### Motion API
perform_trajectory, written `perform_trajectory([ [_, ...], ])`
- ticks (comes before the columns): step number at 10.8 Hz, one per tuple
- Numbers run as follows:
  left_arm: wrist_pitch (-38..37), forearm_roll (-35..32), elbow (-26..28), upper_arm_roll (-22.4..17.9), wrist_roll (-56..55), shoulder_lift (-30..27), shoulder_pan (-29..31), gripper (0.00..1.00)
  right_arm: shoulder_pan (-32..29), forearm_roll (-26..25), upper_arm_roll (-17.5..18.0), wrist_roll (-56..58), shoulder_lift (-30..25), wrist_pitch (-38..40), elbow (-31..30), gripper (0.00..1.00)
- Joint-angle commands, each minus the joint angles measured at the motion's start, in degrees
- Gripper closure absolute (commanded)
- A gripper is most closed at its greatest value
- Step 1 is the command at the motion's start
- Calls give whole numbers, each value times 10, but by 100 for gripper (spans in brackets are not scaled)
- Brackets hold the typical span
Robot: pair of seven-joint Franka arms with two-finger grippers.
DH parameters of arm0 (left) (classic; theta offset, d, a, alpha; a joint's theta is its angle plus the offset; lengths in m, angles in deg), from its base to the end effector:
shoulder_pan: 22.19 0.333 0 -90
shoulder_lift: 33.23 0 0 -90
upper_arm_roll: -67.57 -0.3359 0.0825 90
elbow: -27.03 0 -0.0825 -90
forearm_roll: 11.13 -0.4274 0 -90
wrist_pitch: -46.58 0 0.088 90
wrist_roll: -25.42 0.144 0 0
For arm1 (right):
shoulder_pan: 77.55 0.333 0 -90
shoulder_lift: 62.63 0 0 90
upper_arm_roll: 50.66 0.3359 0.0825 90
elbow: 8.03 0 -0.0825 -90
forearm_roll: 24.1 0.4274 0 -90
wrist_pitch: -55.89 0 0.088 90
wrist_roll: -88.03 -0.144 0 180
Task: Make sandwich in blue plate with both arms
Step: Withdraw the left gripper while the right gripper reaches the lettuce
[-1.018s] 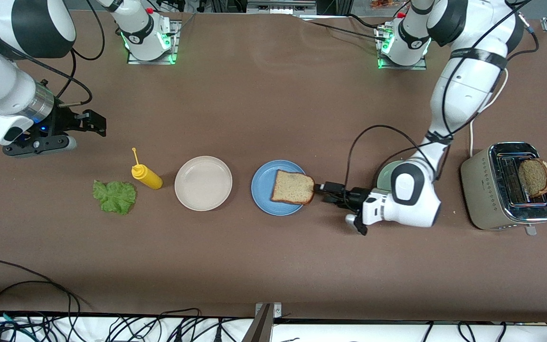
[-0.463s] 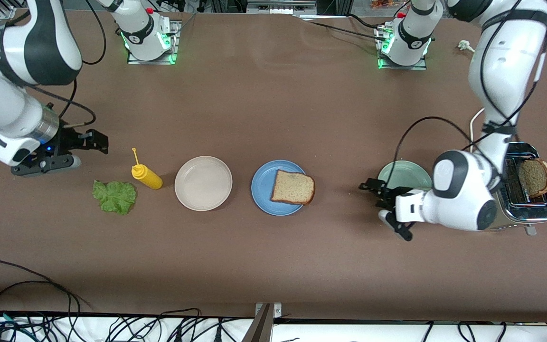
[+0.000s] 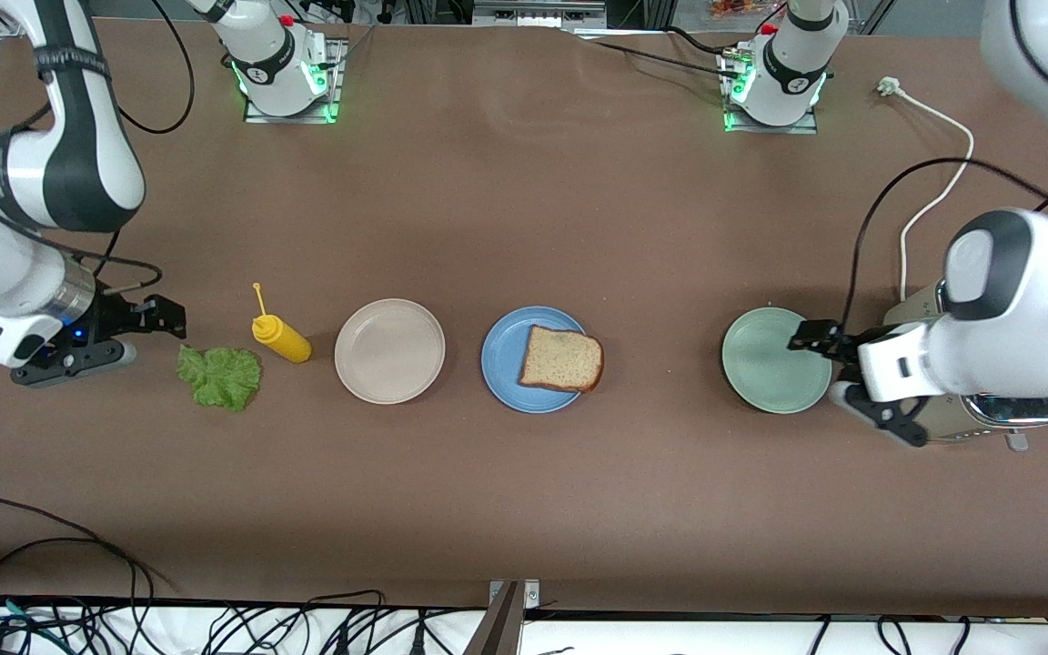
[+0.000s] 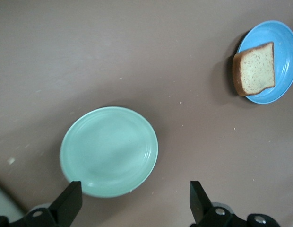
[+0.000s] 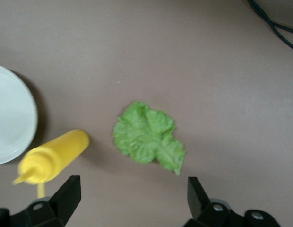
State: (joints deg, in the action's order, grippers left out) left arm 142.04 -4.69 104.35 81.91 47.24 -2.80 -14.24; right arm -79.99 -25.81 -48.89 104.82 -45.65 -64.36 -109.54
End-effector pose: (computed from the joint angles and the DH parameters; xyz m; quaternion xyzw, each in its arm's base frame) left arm 0.7255 -0.0659 0.3820 0.9631 -0.2203 -0.0817 0.1312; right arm 0.6843 -0.0115 0.3577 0.9890 0.1467 0.0140 0.0108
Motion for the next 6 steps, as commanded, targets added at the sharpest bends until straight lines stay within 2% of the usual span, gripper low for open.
perform_trajectory([
  [1,-13,-38,18,-6,-56,-76,2,0,-22,25,3,40,80,-84,3,0],
  [2,-13,-79,18,0,-86,-98,-1,0,-24,28,3,47,100,-117,-6,0],
  [4,-13,-92,26,-5,-156,-137,-23,0,-33,28,4,54,116,-191,-43,0],
  [5,-13,-97,35,-18,-161,-160,-34,0,-33,28,4,54,118,-232,-70,0],
  [6,-12,-92,61,-51,-159,-191,-55,0,-33,28,4,54,117,-271,-97,0],
])
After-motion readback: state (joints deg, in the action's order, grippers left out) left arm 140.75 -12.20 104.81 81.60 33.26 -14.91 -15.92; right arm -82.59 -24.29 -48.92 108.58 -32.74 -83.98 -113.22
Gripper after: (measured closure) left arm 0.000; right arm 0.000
